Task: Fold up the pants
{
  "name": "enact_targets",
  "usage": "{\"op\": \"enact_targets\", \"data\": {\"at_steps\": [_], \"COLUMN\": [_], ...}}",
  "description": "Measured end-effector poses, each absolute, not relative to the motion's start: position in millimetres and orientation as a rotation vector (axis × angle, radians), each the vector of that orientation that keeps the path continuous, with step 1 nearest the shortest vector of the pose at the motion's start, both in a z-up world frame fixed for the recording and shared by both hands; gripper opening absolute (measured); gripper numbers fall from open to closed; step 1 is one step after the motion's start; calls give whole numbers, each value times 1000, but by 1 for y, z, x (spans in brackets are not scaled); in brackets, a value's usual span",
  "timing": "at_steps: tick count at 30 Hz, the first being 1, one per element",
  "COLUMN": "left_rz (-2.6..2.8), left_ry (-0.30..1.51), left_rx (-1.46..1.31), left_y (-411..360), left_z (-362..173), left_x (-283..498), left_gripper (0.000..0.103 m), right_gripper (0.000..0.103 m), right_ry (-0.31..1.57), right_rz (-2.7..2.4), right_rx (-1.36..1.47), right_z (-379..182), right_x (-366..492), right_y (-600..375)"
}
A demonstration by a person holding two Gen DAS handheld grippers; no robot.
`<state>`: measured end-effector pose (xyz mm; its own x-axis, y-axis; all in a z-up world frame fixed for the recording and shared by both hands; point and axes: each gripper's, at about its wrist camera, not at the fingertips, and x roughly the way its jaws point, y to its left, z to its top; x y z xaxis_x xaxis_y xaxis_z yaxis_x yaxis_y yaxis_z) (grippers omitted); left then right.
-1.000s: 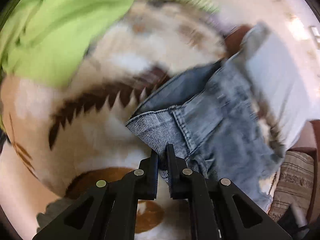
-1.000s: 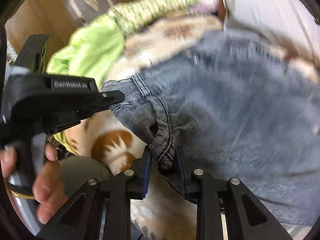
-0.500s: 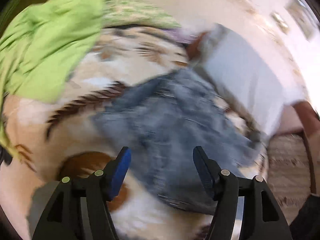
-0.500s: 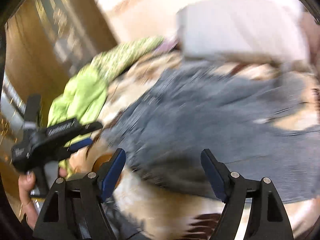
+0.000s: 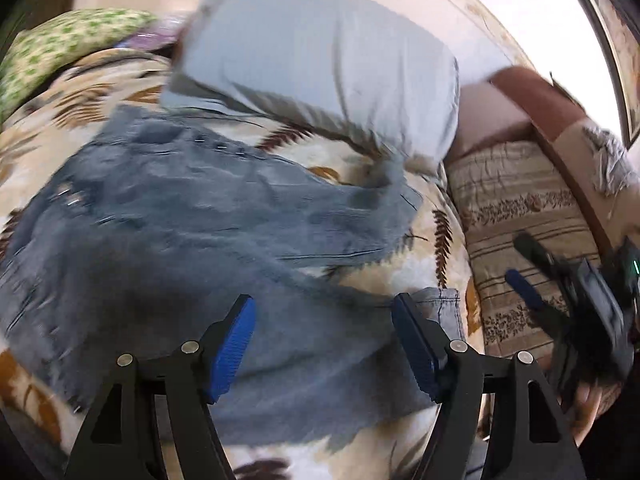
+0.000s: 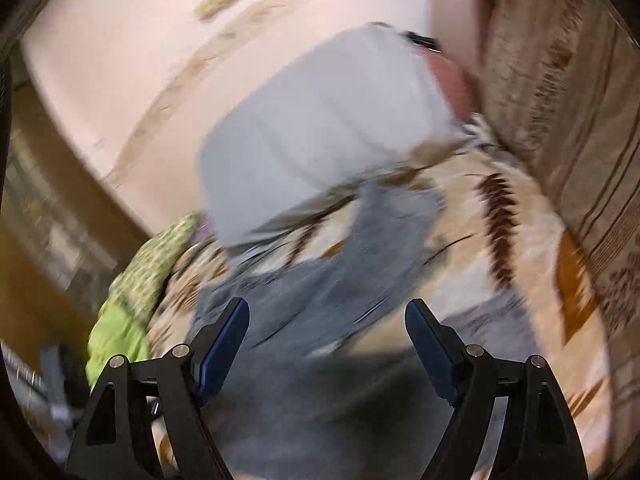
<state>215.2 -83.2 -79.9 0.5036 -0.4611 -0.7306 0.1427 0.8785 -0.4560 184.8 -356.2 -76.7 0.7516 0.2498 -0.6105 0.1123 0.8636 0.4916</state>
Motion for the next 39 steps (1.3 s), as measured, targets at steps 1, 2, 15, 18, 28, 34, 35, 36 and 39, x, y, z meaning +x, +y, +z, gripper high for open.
{"op": "enact_targets", "data": {"at_steps": [1,2,15,18,28,34,35,36,39], "left_rz": [-376,-382,-387,-377,-567,-533,-504,-494,-466], "left_ry": [987,995,1110,1142,1234,1215,1214,1219,1190], "left_rx": [-342,-319,76,57,-464,-371,-337,-322,-225], "left_y": [-96,-111,-272,-262,-129,-108,-104,-101,-101], "left_z": [-81,-81,-177,-198,-194,-189,-189,-188,-173], "left_x": [228,241,411,442,491,503,508,511,507], "left_gripper": [70,70,39,25,5,5,8,10,26], "right_gripper": [82,79,56,58,58,15,3,3,3], "right_ry": [749,755,941,947,1031,1031,1044,1051,1016], "right_rz": [53,46,13,41,118,147,149,168,114], "right_rx": [565,606,896,940,952,942,957,984,948], "right_z": [-83,-89,-219,-230,-236,-245,-248,-250,-229], "right_x": [201,215,324,327,359,377,377,375,364], "right_y": [-372,-387,-478,-485,-451,-435,-435,-435,-440]}}
